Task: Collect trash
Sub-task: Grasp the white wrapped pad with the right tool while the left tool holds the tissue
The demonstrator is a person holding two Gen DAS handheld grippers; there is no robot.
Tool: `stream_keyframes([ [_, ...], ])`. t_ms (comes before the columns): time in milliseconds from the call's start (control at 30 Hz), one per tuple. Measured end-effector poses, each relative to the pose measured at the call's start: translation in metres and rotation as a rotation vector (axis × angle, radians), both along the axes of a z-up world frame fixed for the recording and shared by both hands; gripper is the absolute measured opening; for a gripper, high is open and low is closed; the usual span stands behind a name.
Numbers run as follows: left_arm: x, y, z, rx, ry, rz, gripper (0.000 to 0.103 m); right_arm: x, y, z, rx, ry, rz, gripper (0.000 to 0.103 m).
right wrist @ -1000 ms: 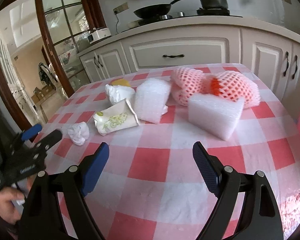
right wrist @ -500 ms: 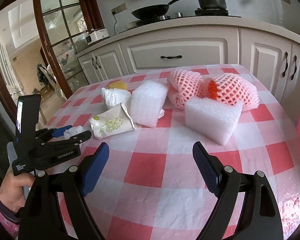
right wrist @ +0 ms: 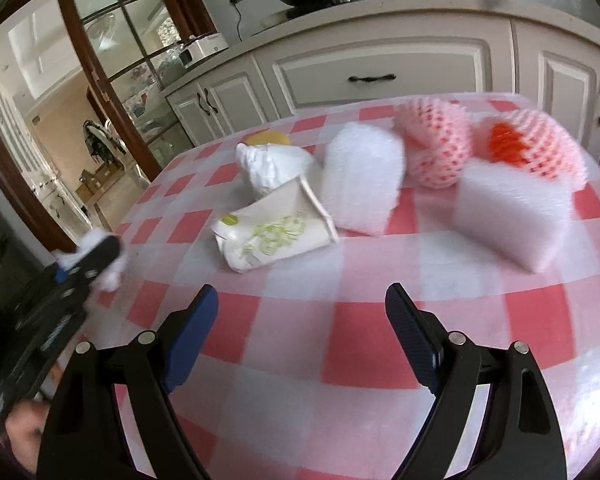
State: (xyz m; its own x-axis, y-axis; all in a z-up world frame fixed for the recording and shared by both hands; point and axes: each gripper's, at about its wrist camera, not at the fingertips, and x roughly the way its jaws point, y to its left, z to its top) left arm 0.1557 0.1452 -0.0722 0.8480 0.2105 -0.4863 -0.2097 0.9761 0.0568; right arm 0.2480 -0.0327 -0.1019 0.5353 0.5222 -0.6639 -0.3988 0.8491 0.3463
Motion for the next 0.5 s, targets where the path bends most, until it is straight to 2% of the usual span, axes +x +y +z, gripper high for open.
stream_keyframes([
  [133, -0.019, 0.007, 0.011, 0.006, -0.095, 0.046, 0.031, 0.011, 0.019, -0.002, 0.043, 0.046, -0.052, 0.081],
  [233, -0.027, 0.015, 0.014, -0.017, -0.131, 0.079, 0.032, 0.018, 0.031, -0.004, 0.076, 0.078, -0.098, 0.081],
  [500, -0.035, 0.027, 0.014, -0.048, -0.140, 0.089, 0.032, 0.035, 0.050, -0.009, 0.160, 0.131, -0.281, 0.081],
])
